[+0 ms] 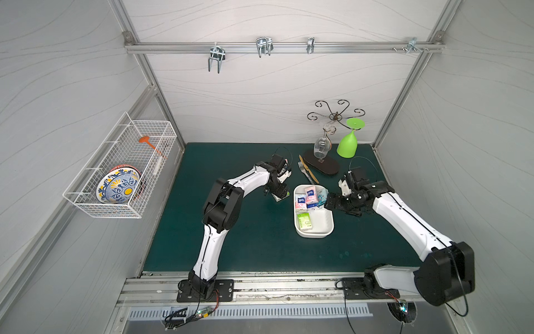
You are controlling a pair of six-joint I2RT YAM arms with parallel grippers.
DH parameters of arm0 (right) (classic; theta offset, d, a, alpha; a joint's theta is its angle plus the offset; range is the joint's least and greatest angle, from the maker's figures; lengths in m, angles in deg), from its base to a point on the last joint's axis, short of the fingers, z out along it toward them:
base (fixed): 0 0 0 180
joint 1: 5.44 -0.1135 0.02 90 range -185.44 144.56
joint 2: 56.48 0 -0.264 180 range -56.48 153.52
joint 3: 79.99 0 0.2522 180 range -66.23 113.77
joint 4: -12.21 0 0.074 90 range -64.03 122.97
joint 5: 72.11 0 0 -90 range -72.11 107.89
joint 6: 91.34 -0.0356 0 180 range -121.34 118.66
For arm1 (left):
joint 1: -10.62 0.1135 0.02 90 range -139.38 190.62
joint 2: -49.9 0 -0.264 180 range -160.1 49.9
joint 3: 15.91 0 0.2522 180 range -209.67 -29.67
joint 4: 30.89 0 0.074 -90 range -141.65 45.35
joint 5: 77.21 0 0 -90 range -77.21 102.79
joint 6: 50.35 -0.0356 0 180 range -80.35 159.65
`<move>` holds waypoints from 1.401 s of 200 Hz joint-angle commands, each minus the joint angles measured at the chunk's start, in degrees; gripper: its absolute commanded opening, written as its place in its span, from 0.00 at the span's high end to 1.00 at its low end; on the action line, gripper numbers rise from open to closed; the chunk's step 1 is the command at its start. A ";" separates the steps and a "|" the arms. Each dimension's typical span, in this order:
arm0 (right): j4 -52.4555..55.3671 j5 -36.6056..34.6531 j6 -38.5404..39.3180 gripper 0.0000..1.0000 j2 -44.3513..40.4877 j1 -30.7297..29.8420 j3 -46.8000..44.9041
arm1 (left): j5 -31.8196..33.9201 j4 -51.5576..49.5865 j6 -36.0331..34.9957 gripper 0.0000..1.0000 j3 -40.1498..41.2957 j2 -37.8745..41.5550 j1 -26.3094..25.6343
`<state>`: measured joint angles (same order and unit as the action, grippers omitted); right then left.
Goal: Put the pocket tissues into the storage box
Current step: Pick up the pocket tissues from the center of the board.
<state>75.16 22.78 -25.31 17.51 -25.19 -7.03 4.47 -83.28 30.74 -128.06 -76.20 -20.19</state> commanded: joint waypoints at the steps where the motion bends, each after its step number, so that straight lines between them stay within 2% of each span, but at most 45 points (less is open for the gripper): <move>1: 1.86 -1.12 0.81 0.05 0.20 0.24 1.09 | 0.37 -1.38 -0.34 0.28 -1.79 -1.74 0.24; 90: 2.06 -1.81 1.11 0.05 -0.12 0.39 1.09 | 1.05 -1.95 0.80 0.30 -1.75 -3.27 0.14; 115: 2.33 -1.90 1.11 0.05 -0.52 0.42 1.09 | 1.57 -1.73 1.56 0.38 -1.65 -3.25 0.17; 138: 2.39 -1.90 1.11 0.05 -0.74 0.44 1.20 | 2.33 -1.19 2.24 0.52 -0.99 -2.34 0.14; 194: 1.29 -0.95 0.76 0.05 -1.66 0.48 1.23 | 4.08 -0.93 7.48 0.54 2.43 4.22 0.14; 221: -0.36 -0.06 0.21 0.05 -2.19 0.46 0.45 | 5.14 -4.24 13.83 0.53 3.71 9.69 0.07; 253: -3.32 1.34 -1.20 0.04 -2.82 0.48 -1.63 | 4.68 -8.39 27.44 0.54 6.89 17.32 -1.14; 280: -5.34 2.50 -2.80 0.05 -4.06 0.45 -3.12 | 3.30 -7.63 38.38 0.54 12.71 24.38 -4.77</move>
<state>72.08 23.48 -26.11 15.39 -25.16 -8.71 8.93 -89.40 56.14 -119.29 -56.71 -21.63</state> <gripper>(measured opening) 0.952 0.467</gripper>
